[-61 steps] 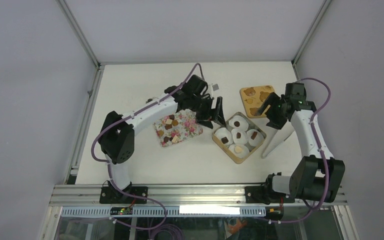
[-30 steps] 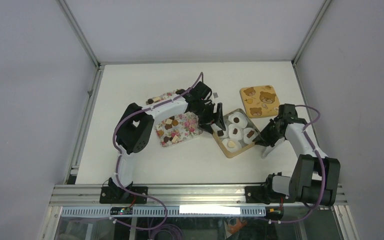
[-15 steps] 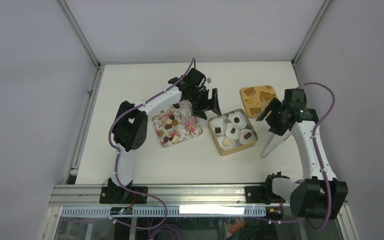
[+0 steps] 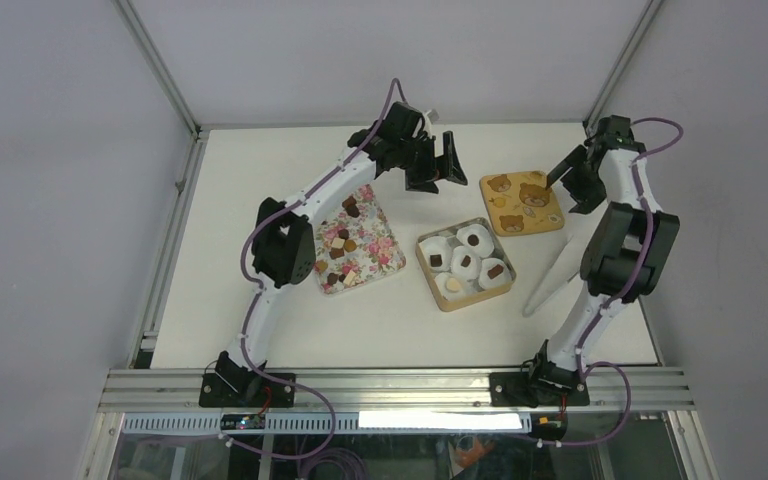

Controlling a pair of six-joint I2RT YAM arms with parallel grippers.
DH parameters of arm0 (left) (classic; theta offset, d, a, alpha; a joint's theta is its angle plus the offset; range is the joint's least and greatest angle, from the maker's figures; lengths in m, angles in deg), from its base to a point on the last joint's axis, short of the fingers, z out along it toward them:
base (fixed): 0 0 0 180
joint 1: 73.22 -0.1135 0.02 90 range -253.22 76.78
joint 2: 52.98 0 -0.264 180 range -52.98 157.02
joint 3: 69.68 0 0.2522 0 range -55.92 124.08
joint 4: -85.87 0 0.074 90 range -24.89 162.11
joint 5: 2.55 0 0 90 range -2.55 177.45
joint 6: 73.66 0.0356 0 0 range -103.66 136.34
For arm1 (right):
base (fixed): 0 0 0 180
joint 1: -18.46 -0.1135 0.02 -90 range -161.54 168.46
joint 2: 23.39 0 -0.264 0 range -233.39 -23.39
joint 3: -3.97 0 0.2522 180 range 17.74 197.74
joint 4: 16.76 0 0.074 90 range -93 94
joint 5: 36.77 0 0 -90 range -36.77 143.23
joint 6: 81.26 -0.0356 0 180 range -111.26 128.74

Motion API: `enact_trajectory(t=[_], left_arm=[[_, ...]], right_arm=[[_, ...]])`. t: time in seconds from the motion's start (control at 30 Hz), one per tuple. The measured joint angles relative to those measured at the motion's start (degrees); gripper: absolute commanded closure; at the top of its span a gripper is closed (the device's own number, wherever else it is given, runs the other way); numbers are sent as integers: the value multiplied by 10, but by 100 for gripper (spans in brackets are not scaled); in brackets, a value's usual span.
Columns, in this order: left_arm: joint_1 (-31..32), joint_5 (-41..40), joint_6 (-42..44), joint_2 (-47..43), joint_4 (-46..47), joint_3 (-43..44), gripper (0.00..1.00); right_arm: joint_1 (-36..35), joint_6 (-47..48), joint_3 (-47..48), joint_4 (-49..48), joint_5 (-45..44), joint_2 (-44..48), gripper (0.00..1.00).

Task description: Pack the chocolate

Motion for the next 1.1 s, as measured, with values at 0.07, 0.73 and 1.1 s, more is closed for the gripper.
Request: enact_trajectory(t=[0.07,0.73,1.1], left_arm=[[-7,4,-10,27,8,3,9],[-84,86,-70,134,52,9,10],[-90,104,-73,165,58,25,10]], right_arm=[[19,0,38,2,0,-52,21],[31,-28,116,-31,140,-211,19],[-63,-50,160,-56,236,-253,20]])
